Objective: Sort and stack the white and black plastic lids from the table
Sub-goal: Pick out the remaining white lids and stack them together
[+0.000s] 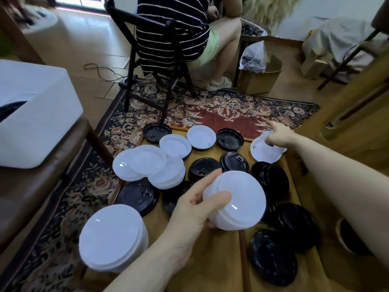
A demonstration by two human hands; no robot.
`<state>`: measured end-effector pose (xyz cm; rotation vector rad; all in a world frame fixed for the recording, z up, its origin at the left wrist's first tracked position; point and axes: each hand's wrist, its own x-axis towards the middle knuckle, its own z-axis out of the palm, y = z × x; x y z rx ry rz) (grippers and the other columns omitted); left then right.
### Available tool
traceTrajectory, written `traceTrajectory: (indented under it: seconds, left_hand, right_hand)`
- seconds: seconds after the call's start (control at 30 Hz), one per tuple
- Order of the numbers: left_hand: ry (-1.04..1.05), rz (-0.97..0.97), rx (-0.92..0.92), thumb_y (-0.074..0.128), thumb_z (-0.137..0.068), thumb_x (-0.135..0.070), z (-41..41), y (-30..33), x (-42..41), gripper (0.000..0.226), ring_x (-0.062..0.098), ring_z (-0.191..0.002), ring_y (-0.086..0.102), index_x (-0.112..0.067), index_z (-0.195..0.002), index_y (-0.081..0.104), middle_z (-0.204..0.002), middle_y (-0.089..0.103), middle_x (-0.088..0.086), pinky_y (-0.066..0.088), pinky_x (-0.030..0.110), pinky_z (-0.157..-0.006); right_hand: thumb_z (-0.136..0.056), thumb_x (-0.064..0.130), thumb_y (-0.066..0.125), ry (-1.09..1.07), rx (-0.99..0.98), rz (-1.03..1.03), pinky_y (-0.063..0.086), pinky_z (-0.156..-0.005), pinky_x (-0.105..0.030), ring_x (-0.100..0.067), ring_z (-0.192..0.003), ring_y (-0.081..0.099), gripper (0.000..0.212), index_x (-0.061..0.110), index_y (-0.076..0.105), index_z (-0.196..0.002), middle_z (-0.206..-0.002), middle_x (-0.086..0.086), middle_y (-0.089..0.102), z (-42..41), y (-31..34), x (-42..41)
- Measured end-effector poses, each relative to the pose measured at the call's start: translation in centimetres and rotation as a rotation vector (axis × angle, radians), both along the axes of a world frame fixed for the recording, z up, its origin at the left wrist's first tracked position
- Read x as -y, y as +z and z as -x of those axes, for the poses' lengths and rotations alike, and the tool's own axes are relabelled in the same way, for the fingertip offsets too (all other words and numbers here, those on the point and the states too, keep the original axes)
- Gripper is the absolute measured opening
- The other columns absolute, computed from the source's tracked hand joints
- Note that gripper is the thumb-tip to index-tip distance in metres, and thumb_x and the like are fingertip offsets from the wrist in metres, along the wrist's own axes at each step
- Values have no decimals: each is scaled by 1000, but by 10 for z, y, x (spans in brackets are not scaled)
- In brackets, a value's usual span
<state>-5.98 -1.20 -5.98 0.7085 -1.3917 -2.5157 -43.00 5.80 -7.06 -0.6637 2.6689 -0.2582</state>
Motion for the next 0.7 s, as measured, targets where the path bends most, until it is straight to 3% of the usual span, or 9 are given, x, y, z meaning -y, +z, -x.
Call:
traceTrajectory:
  seconds: [0.1, 0.23, 0.37, 0.5, 0.57, 0.7]
  left_hand:
    - [0, 5, 0, 82, -47, -47, 5, 0, 2, 62, 10, -98, 72, -51, -108, 73, -111, 74, -7, 59, 26, -74]
    - [-24, 24, 1, 81, -51, -48, 9, 1, 2, 64, 10, -102, 71, -49, -114, 71, -113, 74, -9, 60, 30, -81]
    - [-30, 32, 6, 82, -59, -40, 9, 1, 0, 58, 8, -100, 71, -46, -115, 71, -111, 74, -9, 61, 30, -80]
    - [-5, 21, 14, 82, -50, -46, 4, -3, 2, 67, 11, -103, 71, -45, -116, 71, -113, 74, -6, 61, 33, -81]
    - [1, 17, 15, 82, -50, -46, 1, -3, 3, 68, 10, -102, 71, -44, -118, 70, -114, 74, -7, 59, 30, -76]
    - [7, 23, 19, 82, -53, -43, -4, -2, 3, 69, 9, -100, 72, -41, -121, 69, -114, 74, -9, 58, 27, -71]
  right_hand:
    - [-71, 7, 57, 5, -16, -106, 5, -119, -48, -34, -145, 24, 91, 14, 21, -155, -154, -19, 34, 12, -5, -1]
    - [-50, 32, 51, 52, 38, -175, -6, -119, -44, -33, -145, 26, 106, 18, 27, -153, -150, -18, 41, 18, -6, -6]
    - [-51, 40, 57, 59, 5, -153, 7, -120, -45, -37, -139, 31, 98, 19, 40, -146, -146, -19, 42, 19, -8, -8]
    - [-78, 13, 70, 46, 21, -51, 37, -106, -42, -38, -128, 42, 69, 18, 45, -141, -142, -16, 36, 14, -7, -16]
    - [-80, 8, 69, 64, 25, -15, 40, -99, -39, -35, -123, 46, 63, 17, 49, -138, -139, -15, 37, 10, -6, -18]
    - [-80, 2, 65, 74, -32, 103, 41, -83, -32, -25, -104, 53, 43, 14, 64, -121, -124, -14, 59, 6, 0, -24]
